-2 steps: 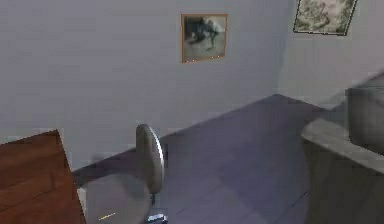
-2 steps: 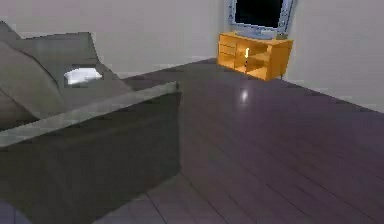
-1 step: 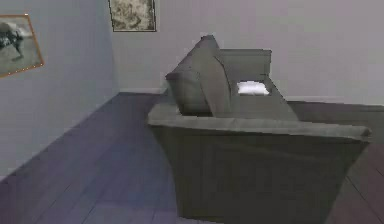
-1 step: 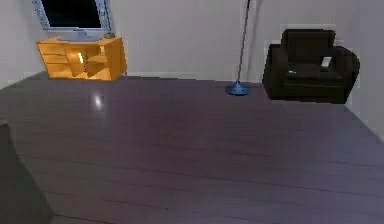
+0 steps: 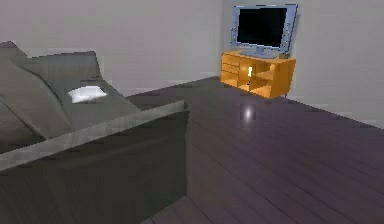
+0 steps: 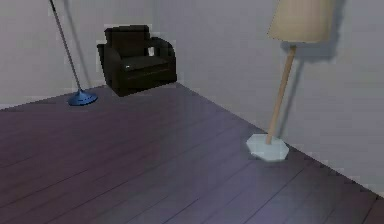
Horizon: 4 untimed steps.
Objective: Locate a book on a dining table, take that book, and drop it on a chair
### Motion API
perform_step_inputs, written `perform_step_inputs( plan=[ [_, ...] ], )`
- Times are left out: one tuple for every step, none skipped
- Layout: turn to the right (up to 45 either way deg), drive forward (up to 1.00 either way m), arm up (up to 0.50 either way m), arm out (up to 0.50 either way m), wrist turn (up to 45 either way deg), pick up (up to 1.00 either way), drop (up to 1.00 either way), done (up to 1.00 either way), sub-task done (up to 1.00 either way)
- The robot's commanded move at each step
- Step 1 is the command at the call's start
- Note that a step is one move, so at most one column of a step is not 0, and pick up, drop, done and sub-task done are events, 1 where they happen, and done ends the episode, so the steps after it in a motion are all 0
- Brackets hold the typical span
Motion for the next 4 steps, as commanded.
perform_step_inputs(
  plan=[
    [6.0,0.0,0.0,0.0,0.0,0.0,0.0,0.0,0.0],
    [0.0,0.1,0.0,0.0,0.0,0.0,0.0,0.0,0.0],
    [-45.0,0.0,0.0,0.0,0.0,0.0,0.0,0.0,0.0],
    [0.0,0.25,0.0,0.0,0.0,0.0,0.0,0.0,0.0]
  ],
)
